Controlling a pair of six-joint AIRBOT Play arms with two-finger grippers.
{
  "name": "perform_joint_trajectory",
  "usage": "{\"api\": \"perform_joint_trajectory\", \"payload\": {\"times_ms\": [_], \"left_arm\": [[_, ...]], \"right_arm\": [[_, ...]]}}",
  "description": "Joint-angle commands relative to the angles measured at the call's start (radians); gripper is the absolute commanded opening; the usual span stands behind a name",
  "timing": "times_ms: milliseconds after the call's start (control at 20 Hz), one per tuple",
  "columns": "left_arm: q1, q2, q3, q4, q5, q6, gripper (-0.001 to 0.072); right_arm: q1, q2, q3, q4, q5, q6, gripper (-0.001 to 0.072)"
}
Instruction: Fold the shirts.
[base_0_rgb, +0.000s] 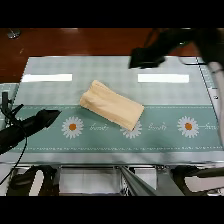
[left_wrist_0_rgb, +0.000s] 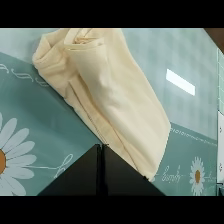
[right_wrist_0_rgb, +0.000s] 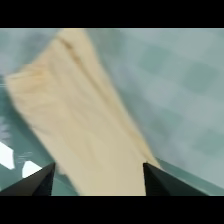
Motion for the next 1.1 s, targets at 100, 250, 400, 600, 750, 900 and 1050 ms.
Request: {"api": "perform_joint_trajectory", "payload": {"times_ms": [100, 250, 400, 600, 750, 900, 1050], "left_arm": [[0.001, 0.001, -0.010, -0.003, -0.029, 0.045, 0.0021], [0.001, 0.001, -0.010, -0.003, -0.040, 0.045, 0.0021], [0.001, 0.001, -0.010, -0.003, -0.040, 0.045, 0.0021], [0.001, 0.001, -0.010, -0.003, -0.039, 0.045, 0.0021], [0.001, 0.001, -0.010, -0.003, -0.040, 0.044, 0.0021], [0.001, 0.001, -0.010, -0.006, -0.041, 0.043, 0.0022], [0.001, 0.001, -0.010, -0.011, -0.056, 0.043, 0.0021]], "right_arm": [[-0.146, 0.565, -0.735, -0.576, -0.298, 0.325, 0.0631], [-0.167, 0.768, -1.274, -0.272, -0.659, 0.577, 0.0631], [-0.167, 0.754, -1.511, 0.402, -0.876, 0.249, 0.0630], [-0.167, 0.562, -1.476, 0.652, -0.791, -0.037, 0.0630], [-0.145, 0.385, -1.390, 0.678, -0.712, -0.112, 0.0630], [-0.051, 0.242, -1.274, 0.676, -0.657, -0.148, 0.0623], [-0.026, 0.168, -1.125, 0.673, -0.654, -0.172, 0.0183]]}}
